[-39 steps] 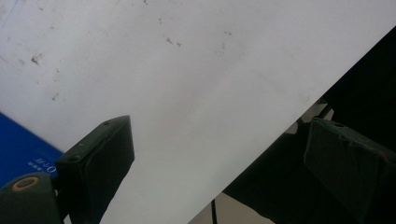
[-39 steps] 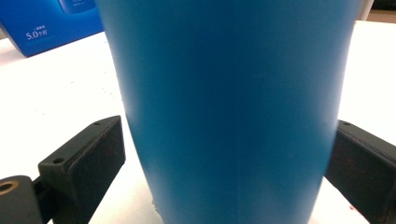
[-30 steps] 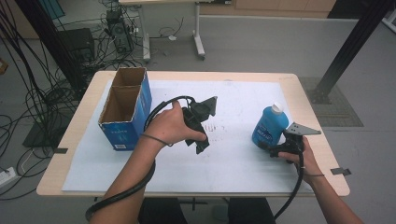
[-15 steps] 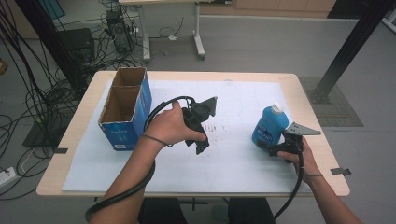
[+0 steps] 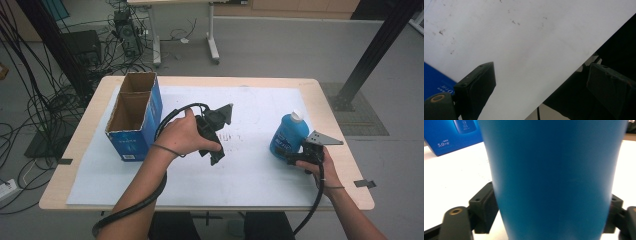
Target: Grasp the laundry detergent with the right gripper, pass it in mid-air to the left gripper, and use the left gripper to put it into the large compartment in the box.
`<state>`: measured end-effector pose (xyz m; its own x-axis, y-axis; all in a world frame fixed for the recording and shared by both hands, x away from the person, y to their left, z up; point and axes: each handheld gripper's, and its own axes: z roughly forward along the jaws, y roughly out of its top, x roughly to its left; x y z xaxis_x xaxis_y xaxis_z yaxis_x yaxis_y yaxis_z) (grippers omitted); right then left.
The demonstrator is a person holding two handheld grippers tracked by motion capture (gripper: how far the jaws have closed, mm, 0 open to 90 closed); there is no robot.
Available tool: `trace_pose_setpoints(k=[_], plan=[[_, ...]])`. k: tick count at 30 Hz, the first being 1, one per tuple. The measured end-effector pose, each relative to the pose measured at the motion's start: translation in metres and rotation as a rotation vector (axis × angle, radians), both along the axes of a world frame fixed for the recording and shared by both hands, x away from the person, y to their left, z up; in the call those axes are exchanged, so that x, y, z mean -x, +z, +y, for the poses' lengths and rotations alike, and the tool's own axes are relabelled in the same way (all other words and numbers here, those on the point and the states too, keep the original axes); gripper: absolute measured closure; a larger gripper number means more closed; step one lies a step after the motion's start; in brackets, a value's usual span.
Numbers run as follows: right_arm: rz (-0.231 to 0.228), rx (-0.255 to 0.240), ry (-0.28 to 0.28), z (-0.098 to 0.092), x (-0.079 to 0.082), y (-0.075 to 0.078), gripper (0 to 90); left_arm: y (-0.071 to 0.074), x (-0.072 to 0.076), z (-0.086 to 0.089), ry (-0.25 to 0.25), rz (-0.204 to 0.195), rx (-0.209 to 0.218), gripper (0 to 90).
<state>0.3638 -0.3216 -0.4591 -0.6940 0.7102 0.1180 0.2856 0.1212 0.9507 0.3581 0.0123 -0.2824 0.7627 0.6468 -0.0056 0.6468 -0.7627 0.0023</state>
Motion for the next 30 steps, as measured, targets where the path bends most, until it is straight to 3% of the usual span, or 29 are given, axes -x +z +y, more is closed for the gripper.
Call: trace_pose_setpoints(k=[10, 30], plan=[[-0.008, 0.001, -0.006, -0.0009, -0.0007, -0.0004, 38.1, -0.0007, 0.0003, 0.0002, 0.000, 0.000, 0.001, 8.8], [-0.022, 0.017, 0.000, -0.0006, -0.0002, 0.0000, 39.5, -0.0012, 0.0007, -0.0014, -0.003, 0.001, 0.001, 8.8]])
